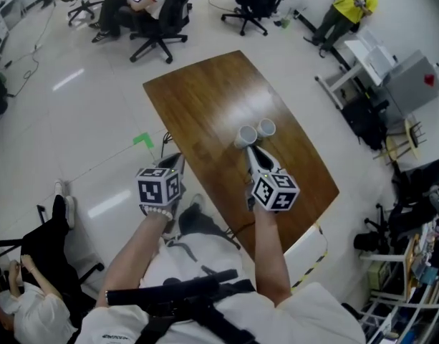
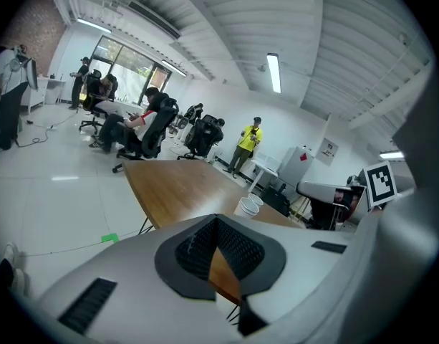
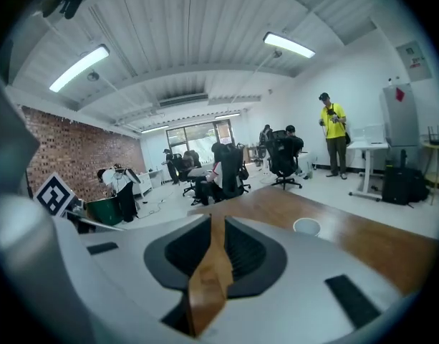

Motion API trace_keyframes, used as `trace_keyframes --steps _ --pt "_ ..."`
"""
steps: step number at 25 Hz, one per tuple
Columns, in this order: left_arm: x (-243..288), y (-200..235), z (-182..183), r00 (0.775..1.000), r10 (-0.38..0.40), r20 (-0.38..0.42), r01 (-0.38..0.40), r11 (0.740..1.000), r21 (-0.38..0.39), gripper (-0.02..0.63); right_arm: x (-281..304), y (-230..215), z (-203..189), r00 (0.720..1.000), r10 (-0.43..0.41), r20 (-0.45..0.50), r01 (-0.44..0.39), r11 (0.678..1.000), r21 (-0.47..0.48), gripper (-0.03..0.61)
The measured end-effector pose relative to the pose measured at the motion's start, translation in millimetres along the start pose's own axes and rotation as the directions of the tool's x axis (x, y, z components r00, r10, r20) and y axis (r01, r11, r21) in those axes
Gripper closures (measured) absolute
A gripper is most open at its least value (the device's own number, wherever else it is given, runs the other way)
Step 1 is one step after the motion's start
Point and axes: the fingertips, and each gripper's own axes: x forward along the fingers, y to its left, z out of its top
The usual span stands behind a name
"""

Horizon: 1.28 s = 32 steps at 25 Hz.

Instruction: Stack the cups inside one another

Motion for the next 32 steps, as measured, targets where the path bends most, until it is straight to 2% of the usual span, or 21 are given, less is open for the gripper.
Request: trace_keyframes --steps 15,18,26,32 --pt "23 -39 3 0.998 -0.042 -0.044 0.046 0.994 0.101 0.617 -10 -57 -4 0.995 -0.087 -0.05 0.084 0.995 -0.049 0.497" --pt "31 -44 8 0.998 -0.046 -0.05 0.051 0.993 0.108 0.617 -5 -70 -3 0.993 -0.096 -0.07 0.092 0.994 -0.06 0.461" --pt "52 -49 5 0.996 -0.021 -0.09 0.031 0.993 0.11 0.618 18 -122 -5 0.976 -0.153 -0.152 0.125 0.976 -0.181 0.436" --pt "66 -49 0 0.992 -0.013 -0.123 0.026 0.994 0.105 0.618 52 -157 -14 0.957 -0.17 -0.233 0.105 0.958 -0.266 0.436"
